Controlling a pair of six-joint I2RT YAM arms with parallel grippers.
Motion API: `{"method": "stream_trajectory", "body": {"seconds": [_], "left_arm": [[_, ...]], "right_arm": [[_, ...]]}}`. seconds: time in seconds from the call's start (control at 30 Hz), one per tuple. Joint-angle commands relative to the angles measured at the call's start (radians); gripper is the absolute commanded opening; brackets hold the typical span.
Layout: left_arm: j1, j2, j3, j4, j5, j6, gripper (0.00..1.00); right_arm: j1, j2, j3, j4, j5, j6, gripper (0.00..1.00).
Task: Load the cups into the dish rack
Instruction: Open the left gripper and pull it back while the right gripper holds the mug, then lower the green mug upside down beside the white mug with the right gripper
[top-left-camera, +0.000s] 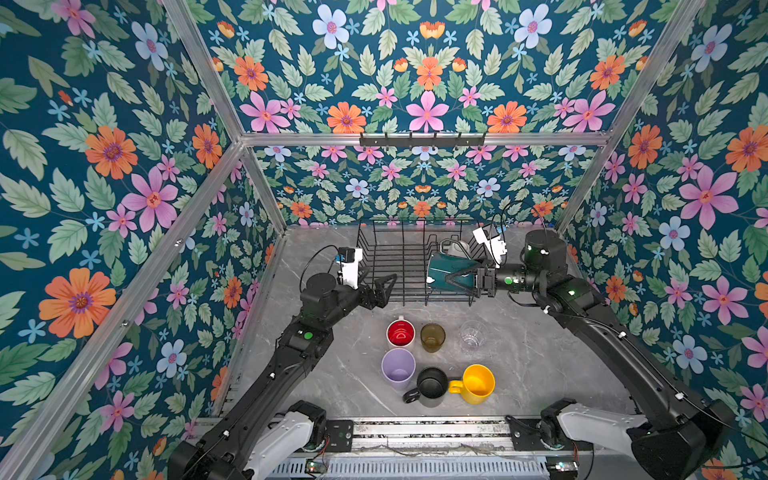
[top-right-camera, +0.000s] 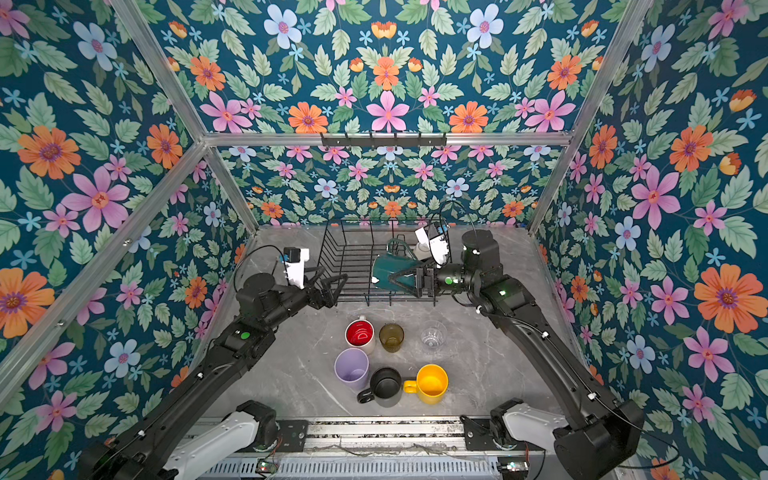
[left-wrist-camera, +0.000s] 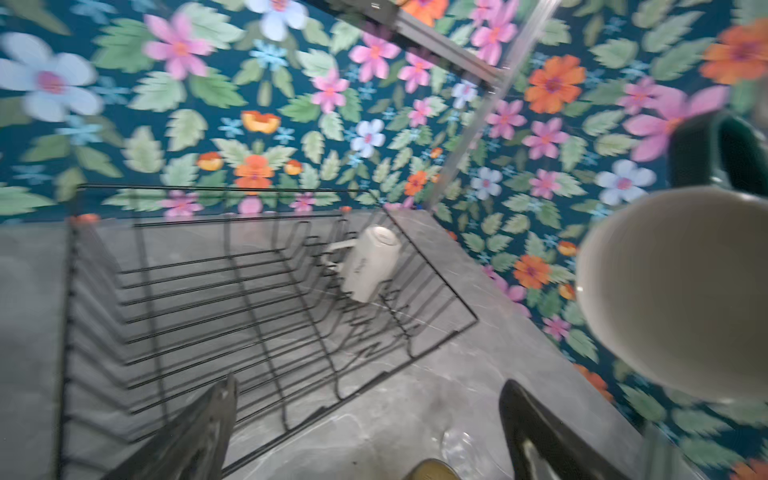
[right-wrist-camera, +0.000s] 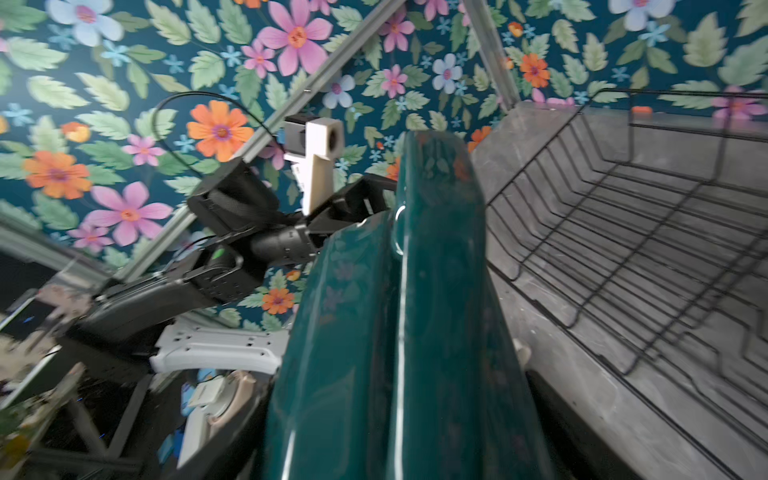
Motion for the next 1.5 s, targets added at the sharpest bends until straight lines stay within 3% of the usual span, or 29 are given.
{"method": "stream_trajectory", "body": {"seconds": [0.0, 0.27, 0.53, 0.87, 1.47], "left_arm": [[0.002, -0.025, 0.015, -0.114, -0.343, -0.061, 1.0], [0.003, -0.132, -0.032, -0.119, -0.446, -0.109, 1.0], [0.004, -0.174, -0.056, -0.128, -0.457, -0.125, 1.0], [0.003, -0.217, -0.069, -0.149, -0.48, -0.117, 1.0], [0.004, -0.25, -0.074, -0.178, -0.497, -0.116, 1.0]], "right_arm": [[0.001, 0.028, 0.061, -0.153, 0.218, -0.112, 0.0], [0.002, 0.205, 0.246, -0.324, 0.458, -0.215, 0.0], [0.035, 0.425, 0.474, -0.454, 0.621, -0.305, 0.0], [0.067, 0.698, 0.725, -0.589, 0.743, -0.372, 0.0], [0.073, 1.05, 1.103, -0.762, 0.817, -0.438, 0.0]]}}
